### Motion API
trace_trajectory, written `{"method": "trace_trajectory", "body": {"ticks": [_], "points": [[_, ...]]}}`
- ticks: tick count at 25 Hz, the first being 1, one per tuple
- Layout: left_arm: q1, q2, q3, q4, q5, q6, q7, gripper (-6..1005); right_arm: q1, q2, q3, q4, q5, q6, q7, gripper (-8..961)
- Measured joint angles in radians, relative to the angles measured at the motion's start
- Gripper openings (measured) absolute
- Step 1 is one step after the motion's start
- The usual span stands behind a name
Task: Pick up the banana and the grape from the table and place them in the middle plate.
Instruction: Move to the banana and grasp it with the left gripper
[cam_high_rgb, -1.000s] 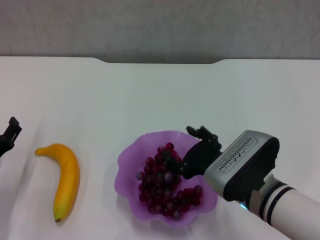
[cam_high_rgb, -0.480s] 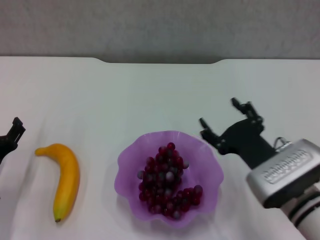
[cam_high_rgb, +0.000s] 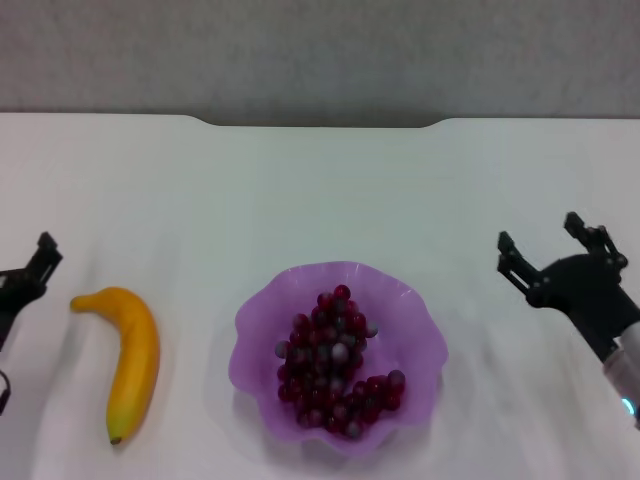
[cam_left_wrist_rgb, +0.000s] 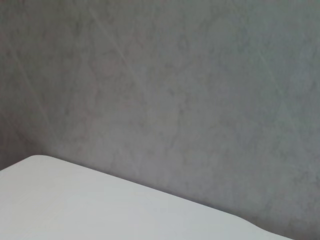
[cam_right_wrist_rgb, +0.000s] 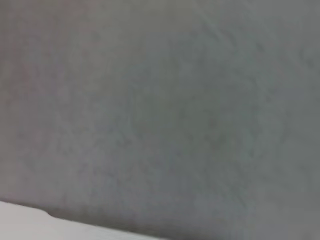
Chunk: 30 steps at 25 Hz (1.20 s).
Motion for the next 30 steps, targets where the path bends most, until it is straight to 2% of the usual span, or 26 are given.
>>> {"method": "trace_trajectory", "body": {"ticks": [4,8,9,11,13,14,15,16,18,21,22,23,24,25,30], "points": [[-0.009,0.004,0.062,-0.008,0.003,0.001,0.007,891,0.020,-0.001,0.027,-0.038,0.002,0.090,0.064,901],[0.005,0.027,0.097,-0.111,0.052,-0.002,0.026,891,0.030,-0.002,0.032,-0.058,0.000,0.147,0.064,900],[0.017,0.040,0.093,-0.155,0.071,-0.010,0.030,891,0.032,-0.002,0.032,-0.059,0.000,0.155,0.064,900],[0.058,0.085,0.075,-0.297,0.114,-0.073,0.047,891,0.037,-0.002,0.032,-0.060,-0.003,0.167,0.063,900],[0.096,0.127,0.023,-0.461,0.138,-0.215,0.092,891,0.044,-0.002,0.032,-0.065,-0.003,0.177,0.063,900],[0.112,0.142,-0.015,-0.547,0.149,-0.305,0.124,891,0.048,-0.002,0.032,-0.069,-0.003,0.183,0.063,900],[0.125,0.144,-0.055,-0.604,0.161,-0.399,0.166,891,0.055,-0.002,0.033,-0.076,-0.002,0.194,0.062,900],[0.138,0.142,-0.109,-0.675,0.177,-0.514,0.223,891,0.060,-0.002,0.033,-0.081,-0.002,0.203,0.062,900],[0.162,0.116,-0.209,-0.770,0.199,-0.695,0.326,891,0.066,-0.002,0.032,-0.087,-0.002,0.219,0.062,901],[0.187,0.032,-0.417,-0.900,0.234,-1.043,0.530,891,0.073,-0.002,0.028,-0.086,-0.005,0.226,0.058,901],[0.187,0.011,-0.471,-0.928,0.244,-1.130,0.570,891,0.078,-0.002,0.026,-0.085,-0.005,0.227,0.055,901],[0.183,0.006,-0.501,-0.944,0.250,-1.209,0.590,891,0.082,-0.002,0.023,-0.084,-0.005,0.228,0.054,901],[0.165,0.009,-0.540,-0.971,0.259,-1.344,0.594,891,0.086,-0.002,0.021,-0.083,-0.005,0.229,0.052,901],[0.165,0.009,-0.540,-0.971,0.259,-1.344,0.594,891,0.089,-0.002,0.020,-0.083,-0.005,0.230,0.052,901],[0.097,0.011,-0.632,-0.978,0.304,-1.618,0.552,891,0.089,-0.002,0.019,-0.090,-0.005,0.232,0.052,901]]}}
